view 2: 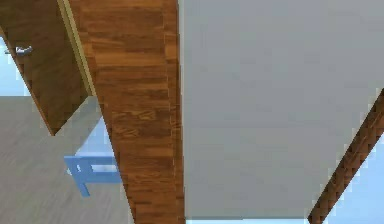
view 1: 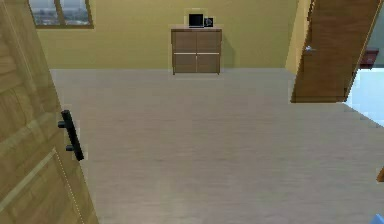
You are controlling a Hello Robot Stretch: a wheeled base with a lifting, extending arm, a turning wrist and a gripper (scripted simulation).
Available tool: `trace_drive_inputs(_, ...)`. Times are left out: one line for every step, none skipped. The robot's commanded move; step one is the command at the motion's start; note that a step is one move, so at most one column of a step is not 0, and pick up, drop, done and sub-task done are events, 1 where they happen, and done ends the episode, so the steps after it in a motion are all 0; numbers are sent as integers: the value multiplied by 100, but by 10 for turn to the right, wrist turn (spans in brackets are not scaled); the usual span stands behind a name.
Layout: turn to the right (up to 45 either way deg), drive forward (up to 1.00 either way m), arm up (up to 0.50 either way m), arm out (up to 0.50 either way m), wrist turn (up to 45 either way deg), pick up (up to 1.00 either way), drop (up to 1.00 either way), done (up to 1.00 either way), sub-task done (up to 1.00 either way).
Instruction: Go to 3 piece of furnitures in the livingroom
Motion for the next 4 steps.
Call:
trace_drive_inputs(-90, 0, 0, 0, 0, 0, 0, 0, 0)
trace_drive_inputs(0, 30, 0, 0, 0, 0, 0, 0, 0)
trace_drive_inputs(450, 0, 0, 0, 0, 0, 0, 0, 0)
trace_drive_inputs(90, 0, 0, 0, 0, 0, 0, 0, 0)
